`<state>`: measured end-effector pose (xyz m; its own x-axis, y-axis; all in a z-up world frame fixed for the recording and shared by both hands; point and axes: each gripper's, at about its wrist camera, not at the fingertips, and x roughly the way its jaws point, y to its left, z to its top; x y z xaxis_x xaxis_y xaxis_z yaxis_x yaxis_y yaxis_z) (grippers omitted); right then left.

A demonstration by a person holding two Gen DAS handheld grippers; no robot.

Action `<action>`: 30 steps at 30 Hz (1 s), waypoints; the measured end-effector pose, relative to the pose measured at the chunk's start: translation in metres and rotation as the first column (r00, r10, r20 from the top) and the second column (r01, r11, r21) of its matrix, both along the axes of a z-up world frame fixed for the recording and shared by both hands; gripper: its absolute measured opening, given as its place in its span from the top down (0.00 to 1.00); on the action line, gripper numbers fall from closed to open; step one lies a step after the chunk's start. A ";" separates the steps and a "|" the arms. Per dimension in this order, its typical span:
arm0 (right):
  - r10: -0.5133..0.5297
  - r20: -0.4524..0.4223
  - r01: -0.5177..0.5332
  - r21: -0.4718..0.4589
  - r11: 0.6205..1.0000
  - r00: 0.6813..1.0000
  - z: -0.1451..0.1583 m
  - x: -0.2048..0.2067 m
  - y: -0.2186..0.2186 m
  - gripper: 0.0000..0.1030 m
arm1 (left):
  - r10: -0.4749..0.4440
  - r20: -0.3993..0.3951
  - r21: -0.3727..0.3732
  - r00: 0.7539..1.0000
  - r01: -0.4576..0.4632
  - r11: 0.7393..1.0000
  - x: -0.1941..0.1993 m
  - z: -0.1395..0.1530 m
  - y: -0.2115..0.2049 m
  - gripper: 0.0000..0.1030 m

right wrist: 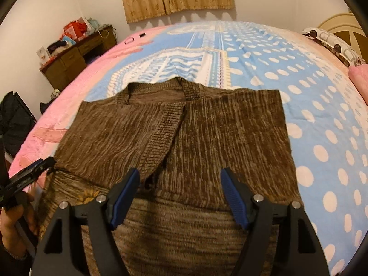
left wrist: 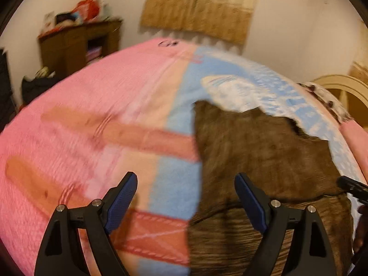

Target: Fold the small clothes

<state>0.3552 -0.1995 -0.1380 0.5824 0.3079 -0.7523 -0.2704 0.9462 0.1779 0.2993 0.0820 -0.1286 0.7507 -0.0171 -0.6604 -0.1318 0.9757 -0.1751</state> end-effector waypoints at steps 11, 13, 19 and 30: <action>0.015 0.098 -0.021 0.058 0.998 0.995 0.001 -0.025 -0.003 0.25 | -0.077 -0.138 -0.014 0.987 0.075 0.997 0.076 -0.016 -0.008 0.32; 0.015 0.111 -0.021 0.056 0.998 0.994 -0.001 -0.028 -0.005 0.24 | -0.101 -0.151 -0.007 0.983 0.101 0.995 0.079 -0.024 -0.013 0.47; -0.007 0.120 -0.001 0.070 0.998 0.993 -0.014 -0.031 -0.016 0.24 | -0.110 -0.062 -0.062 0.992 0.106 0.992 0.060 -0.013 0.000 0.94; -0.023 0.090 0.010 0.142 0.990 0.996 -0.024 -0.030 -0.029 0.18 | -0.086 -0.144 -0.045 0.986 0.081 0.996 0.065 -0.019 -0.003 0.91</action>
<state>0.3253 -0.2281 -0.1625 0.6527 0.3966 -0.6455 -0.2758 0.9179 0.2852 0.3643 0.0789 -0.1472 0.6416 -0.1036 -0.7600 -0.0770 0.9771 -0.1981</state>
